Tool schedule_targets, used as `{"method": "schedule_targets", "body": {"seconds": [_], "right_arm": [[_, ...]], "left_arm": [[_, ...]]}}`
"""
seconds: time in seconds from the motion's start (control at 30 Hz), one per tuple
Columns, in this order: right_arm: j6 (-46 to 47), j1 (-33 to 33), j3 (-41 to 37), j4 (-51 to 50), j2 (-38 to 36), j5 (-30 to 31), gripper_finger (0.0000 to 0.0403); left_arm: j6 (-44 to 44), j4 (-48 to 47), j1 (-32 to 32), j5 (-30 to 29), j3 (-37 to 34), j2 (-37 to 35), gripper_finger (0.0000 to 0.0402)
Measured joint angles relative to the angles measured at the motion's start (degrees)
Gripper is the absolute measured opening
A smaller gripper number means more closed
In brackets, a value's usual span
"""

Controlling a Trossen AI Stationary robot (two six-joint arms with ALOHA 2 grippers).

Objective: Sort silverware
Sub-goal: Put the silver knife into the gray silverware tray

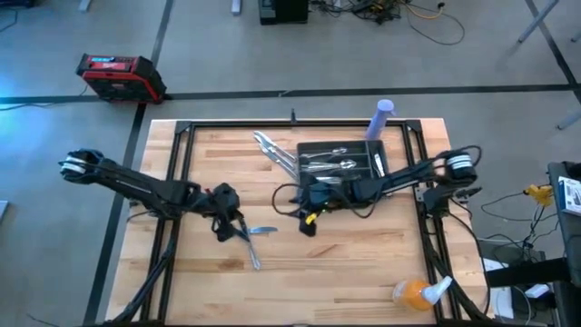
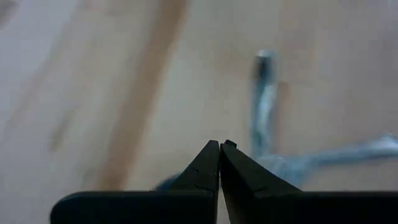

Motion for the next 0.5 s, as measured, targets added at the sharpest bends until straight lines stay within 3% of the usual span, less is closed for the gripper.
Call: {"method": "schedule_targets", "body": {"seconds": [0.1,0.5], "right_arm": [[-2.4,0.3,3.7,0.8,4.3,-0.1,0.0183],[-7.8,0.1,13.7,-2.8,12.0,-0.1,0.0183]], "left_arm": [[-4.1,-0.1,0.0,-4.7,0.0,4.1,0.0000],[-17.6,-2.4,0.0,-4.8,0.0,14.3,0.0000]]}}
